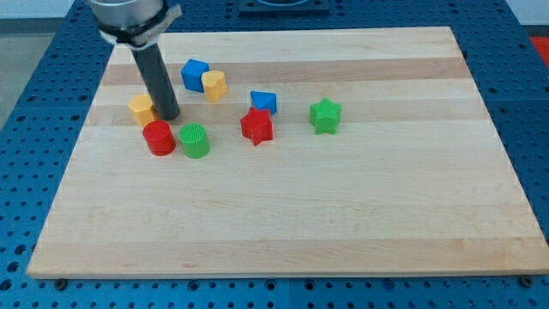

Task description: Move yellow heart above to the green circle

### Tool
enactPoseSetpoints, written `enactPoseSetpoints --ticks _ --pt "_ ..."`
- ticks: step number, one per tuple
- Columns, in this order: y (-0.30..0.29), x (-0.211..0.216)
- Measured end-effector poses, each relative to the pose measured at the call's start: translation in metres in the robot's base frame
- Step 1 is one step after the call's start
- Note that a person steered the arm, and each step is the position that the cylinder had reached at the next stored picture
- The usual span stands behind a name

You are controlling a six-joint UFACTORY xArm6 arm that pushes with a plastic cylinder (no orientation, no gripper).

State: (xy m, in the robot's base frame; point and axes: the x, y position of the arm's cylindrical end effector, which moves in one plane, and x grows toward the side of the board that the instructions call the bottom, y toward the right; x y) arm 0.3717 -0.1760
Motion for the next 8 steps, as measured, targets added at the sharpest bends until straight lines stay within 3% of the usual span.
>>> enactPoseSetpoints --ticks 1,3,4,5,6,7,8 --pt "-0.029 -0.017" --pt "-0.058 0.013" --pt "-0.046 -0.019" --pt "0.004 -0.025" --pt "0.011 0.031" --pt "0.070 0.019" --pt "0.099 -0.023"
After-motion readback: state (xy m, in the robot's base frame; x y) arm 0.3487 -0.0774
